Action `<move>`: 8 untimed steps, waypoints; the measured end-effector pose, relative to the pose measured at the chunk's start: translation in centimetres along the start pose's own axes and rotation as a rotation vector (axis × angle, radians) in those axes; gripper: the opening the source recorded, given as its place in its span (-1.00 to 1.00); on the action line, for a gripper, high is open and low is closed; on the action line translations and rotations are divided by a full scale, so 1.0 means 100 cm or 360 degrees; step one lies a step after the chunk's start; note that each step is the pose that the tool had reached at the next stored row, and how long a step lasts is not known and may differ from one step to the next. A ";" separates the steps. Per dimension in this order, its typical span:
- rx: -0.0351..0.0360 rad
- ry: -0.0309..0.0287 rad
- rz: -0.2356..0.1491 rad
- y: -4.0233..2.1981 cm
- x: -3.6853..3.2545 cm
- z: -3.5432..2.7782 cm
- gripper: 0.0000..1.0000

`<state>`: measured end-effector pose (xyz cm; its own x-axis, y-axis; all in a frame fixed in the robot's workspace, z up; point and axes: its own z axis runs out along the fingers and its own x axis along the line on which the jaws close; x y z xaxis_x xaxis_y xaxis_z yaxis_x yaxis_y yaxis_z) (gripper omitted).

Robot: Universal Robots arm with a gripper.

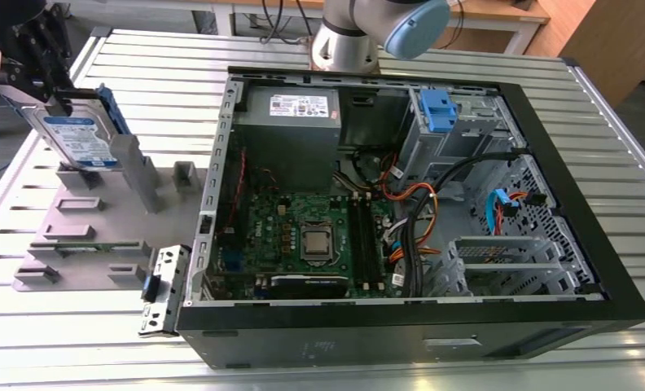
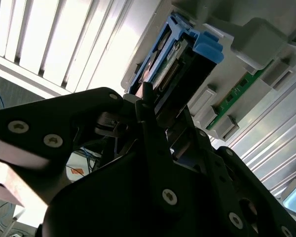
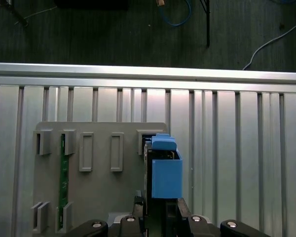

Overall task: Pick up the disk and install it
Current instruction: 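Pick up the disk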

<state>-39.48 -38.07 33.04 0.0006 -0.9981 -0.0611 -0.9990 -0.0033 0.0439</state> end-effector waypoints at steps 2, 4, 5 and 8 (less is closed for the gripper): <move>0.0000 0.00001 0.0000 0.0000 0.0000 0.0000 -0.30; 0.0000 0.00002 0.0000 0.0000 0.0000 0.0000 -0.30; 0.0000 0.00001 0.0000 0.0000 0.0000 0.0000 -0.30; 0.0000 0.00001 0.0000 0.0000 0.0000 0.0001 -0.30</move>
<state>-39.48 -38.07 33.03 0.0006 -0.9981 -0.0610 -0.9990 -0.0032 0.0438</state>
